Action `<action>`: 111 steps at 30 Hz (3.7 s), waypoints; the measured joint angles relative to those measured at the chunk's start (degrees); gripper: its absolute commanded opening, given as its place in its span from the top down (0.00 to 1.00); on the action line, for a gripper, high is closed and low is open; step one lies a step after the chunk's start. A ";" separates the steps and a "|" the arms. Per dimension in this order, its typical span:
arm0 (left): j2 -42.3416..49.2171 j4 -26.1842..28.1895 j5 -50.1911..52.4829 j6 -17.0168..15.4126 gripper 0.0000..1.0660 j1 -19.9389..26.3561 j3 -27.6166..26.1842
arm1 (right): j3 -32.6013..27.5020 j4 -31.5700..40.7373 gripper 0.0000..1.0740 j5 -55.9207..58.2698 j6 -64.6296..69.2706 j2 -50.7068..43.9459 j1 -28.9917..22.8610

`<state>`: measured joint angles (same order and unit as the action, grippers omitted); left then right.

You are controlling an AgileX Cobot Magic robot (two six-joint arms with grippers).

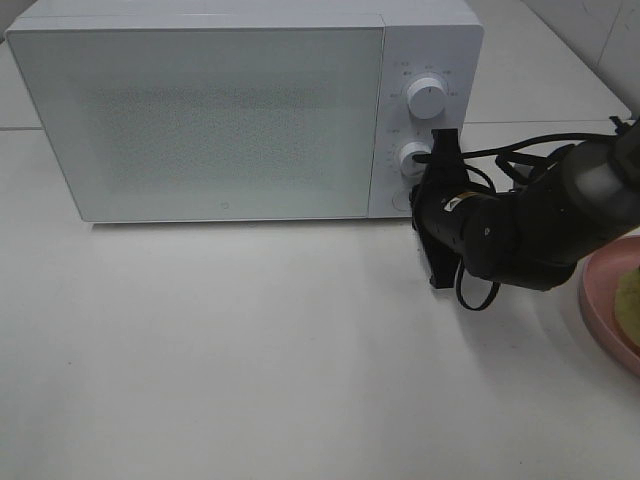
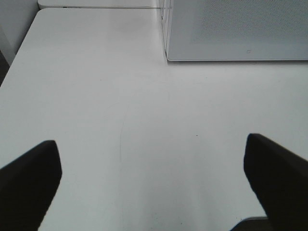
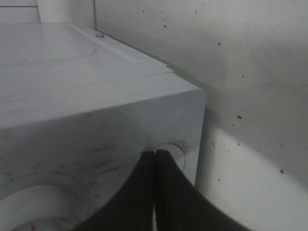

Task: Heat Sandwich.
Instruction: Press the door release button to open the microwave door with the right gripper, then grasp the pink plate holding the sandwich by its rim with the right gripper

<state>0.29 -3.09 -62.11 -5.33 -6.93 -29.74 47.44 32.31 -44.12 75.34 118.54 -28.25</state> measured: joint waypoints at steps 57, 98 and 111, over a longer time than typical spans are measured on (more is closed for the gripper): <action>0.00 0.00 0.00 0.00 0.08 0.00 0.00 | 5.33 3.44 1.00 -5.39 -2.75 6.13 -1.66; 0.00 0.00 0.00 0.00 0.08 0.00 0.00 | -0.86 -0.80 1.00 11.12 -1.49 -5.79 0.29; 0.00 0.00 0.00 0.00 0.08 0.00 0.00 | -3.55 -0.97 0.99 23.26 -12.32 -15.76 0.29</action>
<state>0.29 -3.09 -62.11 -5.33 -6.93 -29.74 43.89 31.34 -20.86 63.03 102.79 -27.96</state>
